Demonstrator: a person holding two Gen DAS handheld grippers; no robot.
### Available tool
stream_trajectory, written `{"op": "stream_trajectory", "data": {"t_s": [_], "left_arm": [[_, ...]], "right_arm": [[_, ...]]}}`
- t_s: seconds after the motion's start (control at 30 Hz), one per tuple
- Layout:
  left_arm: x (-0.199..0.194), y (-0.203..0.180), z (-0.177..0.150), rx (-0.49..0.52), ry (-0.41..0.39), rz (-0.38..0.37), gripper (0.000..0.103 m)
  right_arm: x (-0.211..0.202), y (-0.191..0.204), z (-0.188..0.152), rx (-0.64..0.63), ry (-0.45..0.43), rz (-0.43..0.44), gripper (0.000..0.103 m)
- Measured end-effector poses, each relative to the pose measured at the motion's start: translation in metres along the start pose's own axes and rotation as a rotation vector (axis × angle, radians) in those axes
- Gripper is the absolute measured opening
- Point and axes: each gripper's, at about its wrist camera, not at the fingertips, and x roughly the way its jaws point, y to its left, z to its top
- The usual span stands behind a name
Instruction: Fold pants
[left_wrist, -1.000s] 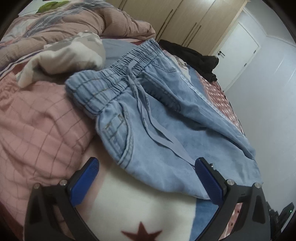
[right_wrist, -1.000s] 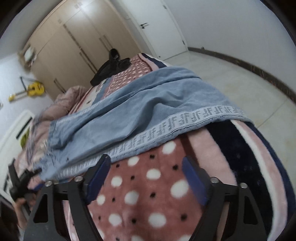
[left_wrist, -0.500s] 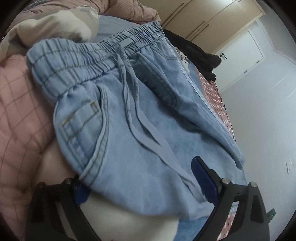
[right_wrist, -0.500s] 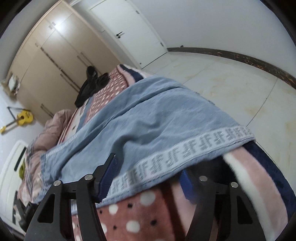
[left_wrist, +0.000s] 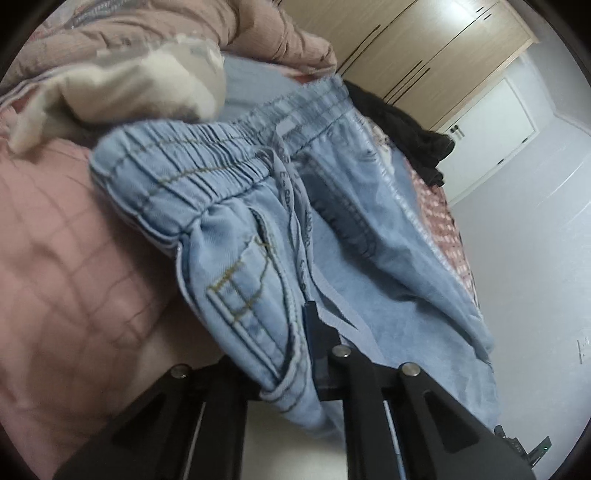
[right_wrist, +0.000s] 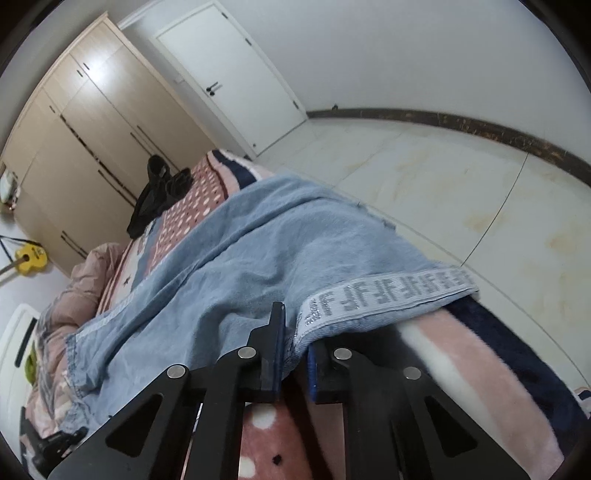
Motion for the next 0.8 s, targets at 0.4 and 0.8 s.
{"op": "stream_trajectory", "data": {"t_s": [0.4,0.8], "left_arm": [[-0.065,-0.009,-0.007,0.094,-0.147,0.017,0.006],[-0.135,0.009,-0.030,0.142,-0.238,0.033,0.006]], "right_arm": [[-0.053,0.004,-0.006,-0.084,-0.072,0.011,0.003],[-0.110,0.012,-0.030,-0.187,-0.094,0.052,0.003]]}}
